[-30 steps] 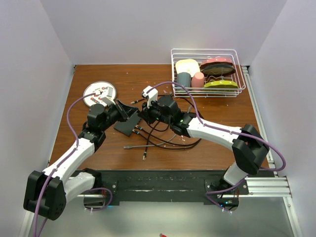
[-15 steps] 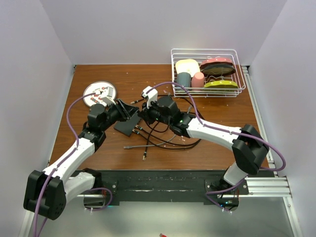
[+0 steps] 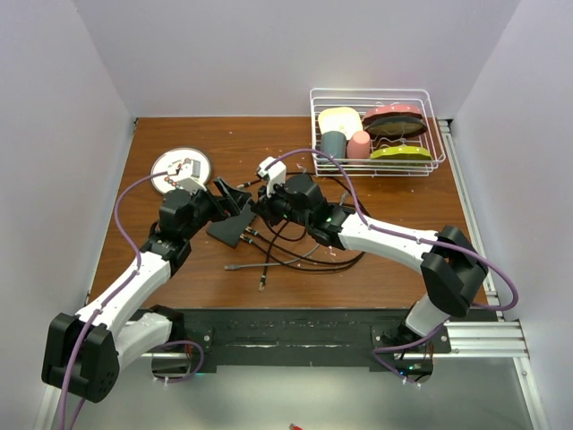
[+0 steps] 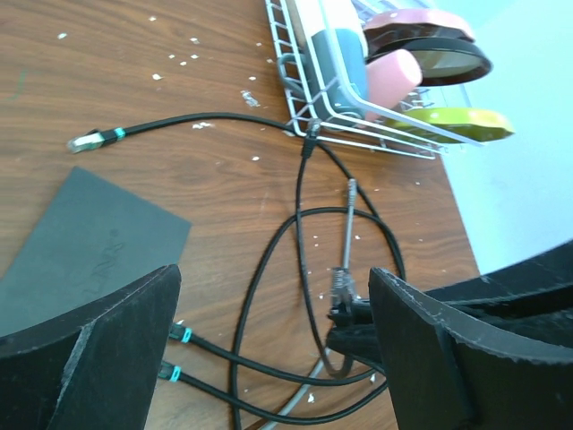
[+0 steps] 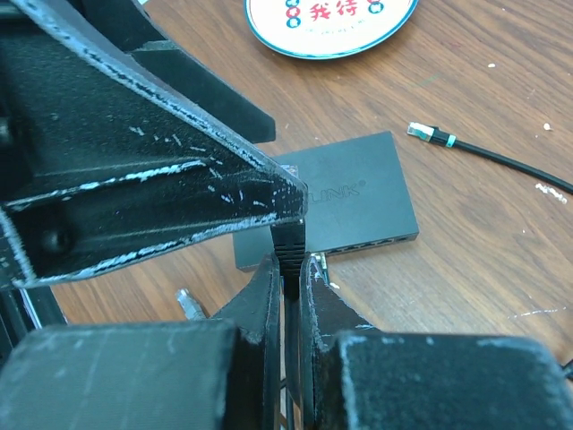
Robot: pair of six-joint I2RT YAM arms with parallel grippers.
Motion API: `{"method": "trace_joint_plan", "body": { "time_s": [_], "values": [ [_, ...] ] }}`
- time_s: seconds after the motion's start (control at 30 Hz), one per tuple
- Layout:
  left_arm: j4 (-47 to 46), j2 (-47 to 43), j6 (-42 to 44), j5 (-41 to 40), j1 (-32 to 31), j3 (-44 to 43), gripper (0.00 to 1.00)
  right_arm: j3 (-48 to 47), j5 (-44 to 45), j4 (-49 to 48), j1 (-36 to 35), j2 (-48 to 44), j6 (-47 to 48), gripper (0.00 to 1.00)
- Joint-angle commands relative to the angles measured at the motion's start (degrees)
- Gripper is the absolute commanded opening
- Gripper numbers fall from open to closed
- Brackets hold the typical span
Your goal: Insert the plug into the switch port
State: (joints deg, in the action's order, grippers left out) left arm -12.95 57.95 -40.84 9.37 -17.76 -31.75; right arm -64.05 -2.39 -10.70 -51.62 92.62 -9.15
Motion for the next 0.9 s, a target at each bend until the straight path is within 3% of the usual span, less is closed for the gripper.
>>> {"method": "trace_joint_plan", "body": {
  "time_s": [0.0,0.33,0.57,0.87],
  "values": [
    [1.0,-0.1,2.1,-2.2,0.9,-3.1,0.91,-0.7,0.9,0.8,-0.1,-1.4,1.4,0.00],
    [3.9,-1.3,8.3,-5.3,3.8,-3.8,0.93,-0.9,1.3,1.6,0.0,-0.2,1.5,0.00],
    [7.7,5.0,13.2,2.8,7.1,-7.5,0.95,-2.8,2.3,3.1,0.0,4.5,0.7,0.00],
    [5.8,11.7,14.5,2.6,8.4,-7.3,0.95,-5.9,1.3,4.6,1.3,11.5,0.1,0.00]
  ]
}}
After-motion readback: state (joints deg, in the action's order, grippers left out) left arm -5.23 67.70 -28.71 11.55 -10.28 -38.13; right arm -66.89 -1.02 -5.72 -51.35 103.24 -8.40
